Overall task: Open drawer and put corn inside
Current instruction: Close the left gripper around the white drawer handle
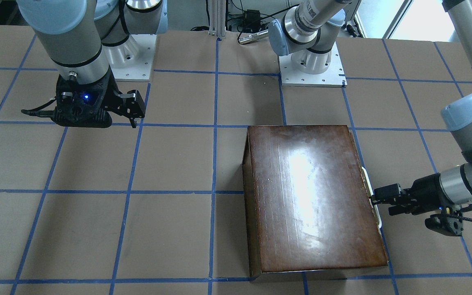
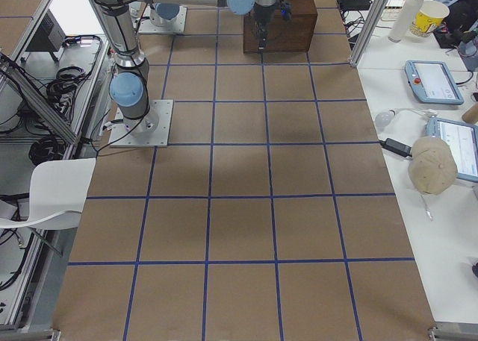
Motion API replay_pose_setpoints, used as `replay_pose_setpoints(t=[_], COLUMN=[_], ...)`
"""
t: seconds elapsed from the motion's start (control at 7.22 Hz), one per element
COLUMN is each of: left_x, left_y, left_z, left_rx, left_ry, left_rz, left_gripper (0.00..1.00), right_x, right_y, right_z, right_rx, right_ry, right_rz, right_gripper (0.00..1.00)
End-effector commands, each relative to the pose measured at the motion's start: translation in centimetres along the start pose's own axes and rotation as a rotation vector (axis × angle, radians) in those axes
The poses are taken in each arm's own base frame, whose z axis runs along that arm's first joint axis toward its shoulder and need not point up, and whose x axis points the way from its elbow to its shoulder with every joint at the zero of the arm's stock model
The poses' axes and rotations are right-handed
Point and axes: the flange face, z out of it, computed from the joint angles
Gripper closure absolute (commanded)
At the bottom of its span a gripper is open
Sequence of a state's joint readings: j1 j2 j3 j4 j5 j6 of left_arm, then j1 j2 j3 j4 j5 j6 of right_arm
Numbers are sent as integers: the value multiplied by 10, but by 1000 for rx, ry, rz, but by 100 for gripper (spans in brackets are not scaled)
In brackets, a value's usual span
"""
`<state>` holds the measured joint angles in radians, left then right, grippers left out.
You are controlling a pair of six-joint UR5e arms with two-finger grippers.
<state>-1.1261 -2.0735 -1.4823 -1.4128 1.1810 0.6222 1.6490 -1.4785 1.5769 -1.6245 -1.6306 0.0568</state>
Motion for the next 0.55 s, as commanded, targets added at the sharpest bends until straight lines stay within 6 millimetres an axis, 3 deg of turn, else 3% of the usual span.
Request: replay_pose_setpoints(t=[0.0, 0.42], left_x=[-2, -5], left_y=[1, 2], left_z=[-2, -4], left_rx=[2, -8], left_ry=[-2, -27], left_rz=[3, 5], left_gripper=[0, 0], right_x=[0, 0], right_y=[0, 0], right_z=[0, 1], right_rx=[2, -1], right_ry=[0, 0], right_rz=[0, 0], right_gripper=[0, 0])
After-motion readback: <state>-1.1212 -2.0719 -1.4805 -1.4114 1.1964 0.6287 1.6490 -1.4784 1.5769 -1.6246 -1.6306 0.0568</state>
